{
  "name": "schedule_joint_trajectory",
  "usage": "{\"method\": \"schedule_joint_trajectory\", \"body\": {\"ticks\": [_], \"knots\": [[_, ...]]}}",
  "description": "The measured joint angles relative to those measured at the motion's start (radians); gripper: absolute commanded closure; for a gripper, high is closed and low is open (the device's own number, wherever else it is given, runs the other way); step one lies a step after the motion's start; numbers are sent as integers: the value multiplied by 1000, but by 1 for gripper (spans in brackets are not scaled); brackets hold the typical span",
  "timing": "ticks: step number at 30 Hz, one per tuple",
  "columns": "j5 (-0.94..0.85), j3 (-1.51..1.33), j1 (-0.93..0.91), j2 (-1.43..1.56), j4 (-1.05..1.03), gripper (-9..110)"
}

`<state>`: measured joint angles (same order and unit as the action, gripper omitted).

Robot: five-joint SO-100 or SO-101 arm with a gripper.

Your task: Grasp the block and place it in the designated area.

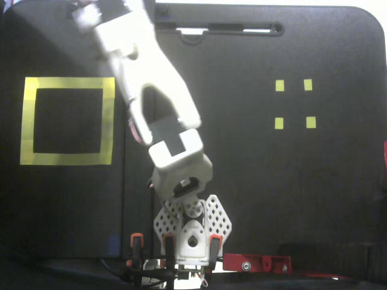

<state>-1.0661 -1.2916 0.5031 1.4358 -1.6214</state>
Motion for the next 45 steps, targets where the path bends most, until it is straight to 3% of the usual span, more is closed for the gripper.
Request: {"method": "schedule_joint_trajectory", "body": {"ticks": [22,45], "knots": [[176,0,239,0,6,78],[204,0,261,-121,63,78]]}}
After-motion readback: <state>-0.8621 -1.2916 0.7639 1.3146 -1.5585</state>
